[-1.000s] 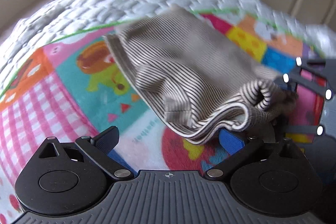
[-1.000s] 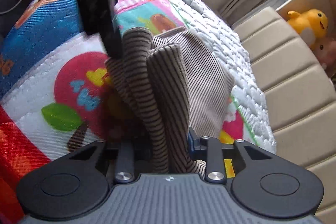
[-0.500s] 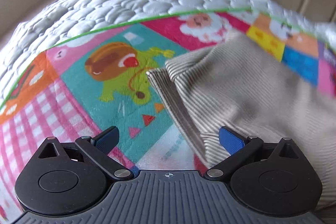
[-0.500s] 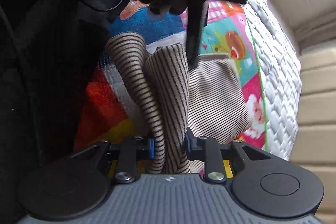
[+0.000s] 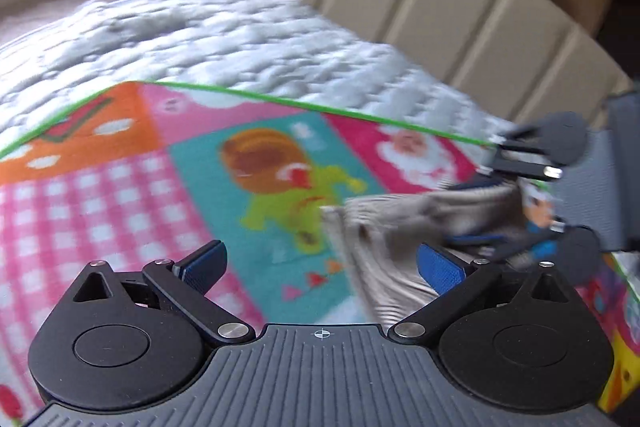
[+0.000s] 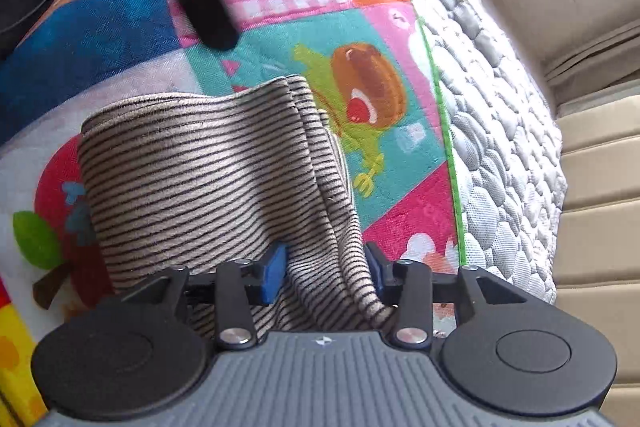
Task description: Fold clothes
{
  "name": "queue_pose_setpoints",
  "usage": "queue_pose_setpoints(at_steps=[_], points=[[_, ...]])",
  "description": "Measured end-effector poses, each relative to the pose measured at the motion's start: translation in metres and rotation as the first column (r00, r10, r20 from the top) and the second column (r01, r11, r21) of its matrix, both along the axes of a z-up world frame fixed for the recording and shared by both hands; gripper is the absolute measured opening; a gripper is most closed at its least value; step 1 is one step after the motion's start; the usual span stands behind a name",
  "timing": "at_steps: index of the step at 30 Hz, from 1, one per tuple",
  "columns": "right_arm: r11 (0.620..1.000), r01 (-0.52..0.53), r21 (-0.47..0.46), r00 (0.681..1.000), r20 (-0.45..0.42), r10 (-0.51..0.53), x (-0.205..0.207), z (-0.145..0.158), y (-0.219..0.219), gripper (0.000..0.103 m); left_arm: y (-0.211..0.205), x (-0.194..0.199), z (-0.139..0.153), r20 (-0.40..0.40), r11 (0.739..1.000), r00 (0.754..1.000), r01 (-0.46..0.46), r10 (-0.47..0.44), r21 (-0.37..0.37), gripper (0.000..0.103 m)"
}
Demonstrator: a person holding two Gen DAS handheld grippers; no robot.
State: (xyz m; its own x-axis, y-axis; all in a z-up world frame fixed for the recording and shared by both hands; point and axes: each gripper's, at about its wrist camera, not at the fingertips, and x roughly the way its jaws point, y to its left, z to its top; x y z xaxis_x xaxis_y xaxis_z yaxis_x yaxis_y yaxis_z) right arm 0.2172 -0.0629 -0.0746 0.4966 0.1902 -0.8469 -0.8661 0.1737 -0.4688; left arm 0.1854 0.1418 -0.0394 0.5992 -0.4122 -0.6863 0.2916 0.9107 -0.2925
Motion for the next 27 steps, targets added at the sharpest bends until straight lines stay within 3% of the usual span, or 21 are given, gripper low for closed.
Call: queue_pose_setpoints(at_steps=[5,8,10,14,16,17,18,20,22,24,25,27], points=[[0.988,0.102,0.115,0.992,0.062,-0.110,-0.001,0.010,-0.009,0.067,-0.045,-0.005,-0.014,-0.008,0.983,0.991,0.133,-0.133,0.127,0.103],[0.969,0.167,0.184,0.979,0.081,-0.185,-0.011,0.020,-0.017,0.077,-0.054,-0.007,-0.022,-0.005,0.967,0.993,0.119,-0.121,0.223,0.103],[0.958,0.190,0.215,0.974,0.082,-0.211,-0.026,0.029,-0.023,0.086,-0.056,-0.006,-0.024,-0.004,0.963,0.994,0.105,-0.108,0.250,0.103],[0.924,0.245,0.294,0.958,0.072,-0.277,-0.043,0.045,-0.043,0.086,-0.059,-0.001,-0.025,-0.005,0.958,0.996,0.090,-0.092,0.271,0.103],[0.869,0.321,0.378,0.930,0.047,-0.364,-0.049,0.056,-0.054,0.091,-0.061,-0.001,-0.026,-0.001,0.953,0.995,0.094,-0.098,0.287,0.103],[0.820,0.376,0.431,0.906,0.016,-0.424,-0.051,0.061,-0.061,0.095,-0.062,-0.001,-0.026,-0.001,0.952,0.995,0.094,-0.099,0.293,0.103],[0.753,0.436,0.492,0.874,-0.032,-0.486,-0.051,0.065,-0.070,0.103,-0.062,-0.001,-0.026,0.000,0.950,0.995,0.094,-0.099,0.298,0.103],[0.610,0.529,0.590,0.809,-0.134,-0.573,-0.053,0.067,-0.085,0.103,-0.059,0.001,-0.027,-0.011,0.954,0.995,0.095,-0.095,0.286,0.103],[0.492,0.580,0.650,0.750,-0.189,-0.634,-0.057,0.056,-0.097,0.103,-0.059,0.001,-0.027,-0.012,0.954,0.995,0.095,-0.096,0.285,0.103],[0.401,0.642,0.654,0.672,-0.227,-0.704,-0.057,0.038,-0.105,0.103,-0.059,0.000,-0.027,-0.013,0.954,0.995,0.096,-0.097,0.285,0.103],[0.379,0.677,0.631,0.635,-0.241,-0.734,-0.054,0.028,-0.107,0.103,-0.059,0.000,-0.027,-0.013,0.953,0.995,0.097,-0.097,0.286,0.103],[0.414,0.727,0.548,0.606,-0.228,-0.762,-0.045,0.006,-0.106,0.103,-0.059,0.000,-0.027,-0.013,0.953,0.995,0.098,-0.099,0.288,0.103]])
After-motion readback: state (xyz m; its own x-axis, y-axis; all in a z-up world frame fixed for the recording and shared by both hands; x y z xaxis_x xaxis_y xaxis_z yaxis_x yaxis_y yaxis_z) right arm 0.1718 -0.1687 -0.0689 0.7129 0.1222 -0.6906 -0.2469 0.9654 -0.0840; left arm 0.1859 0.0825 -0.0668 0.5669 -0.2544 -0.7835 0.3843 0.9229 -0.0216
